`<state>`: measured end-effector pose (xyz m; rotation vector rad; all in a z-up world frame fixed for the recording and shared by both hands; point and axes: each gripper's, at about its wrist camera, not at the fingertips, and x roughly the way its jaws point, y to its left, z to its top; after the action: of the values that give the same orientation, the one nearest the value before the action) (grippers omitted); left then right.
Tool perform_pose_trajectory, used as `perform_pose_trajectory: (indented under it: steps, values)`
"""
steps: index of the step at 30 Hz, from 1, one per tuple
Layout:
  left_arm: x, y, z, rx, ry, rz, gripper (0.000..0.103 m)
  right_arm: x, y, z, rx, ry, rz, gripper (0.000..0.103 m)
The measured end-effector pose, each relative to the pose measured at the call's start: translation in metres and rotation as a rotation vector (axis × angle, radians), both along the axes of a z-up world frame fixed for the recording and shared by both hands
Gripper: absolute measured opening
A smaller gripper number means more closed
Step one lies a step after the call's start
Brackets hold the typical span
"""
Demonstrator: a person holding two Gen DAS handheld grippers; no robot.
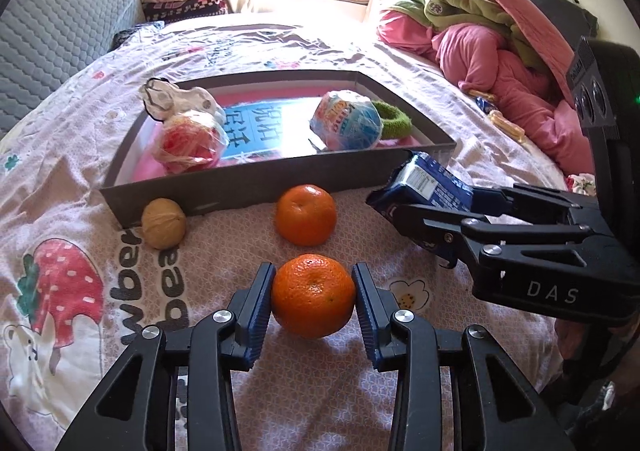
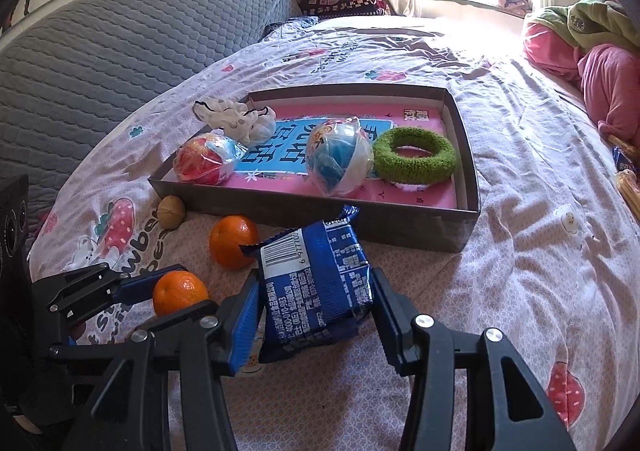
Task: Organize objects
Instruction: 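Grasp an orange with the left tool while the right tool holds the packet, then carry the orange with the left tool while the right tool carries the packet over the tray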
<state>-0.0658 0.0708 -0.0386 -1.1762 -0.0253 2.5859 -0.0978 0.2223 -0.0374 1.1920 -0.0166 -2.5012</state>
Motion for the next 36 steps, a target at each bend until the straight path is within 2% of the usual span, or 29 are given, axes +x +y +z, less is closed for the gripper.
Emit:
perform_pose_trajectory:
  steps: [16,36]
  values:
    - [0.006,-0.008,0.031,0.010,0.065,0.038,0.040,0.014,-0.005,0.027,-0.011,0.059,-0.020,0.052]
    - [0.001,-0.008,0.089,0.013,0.163,0.087,0.040,0.037,0.009,0.076,-0.046,0.176,-0.076,0.052]
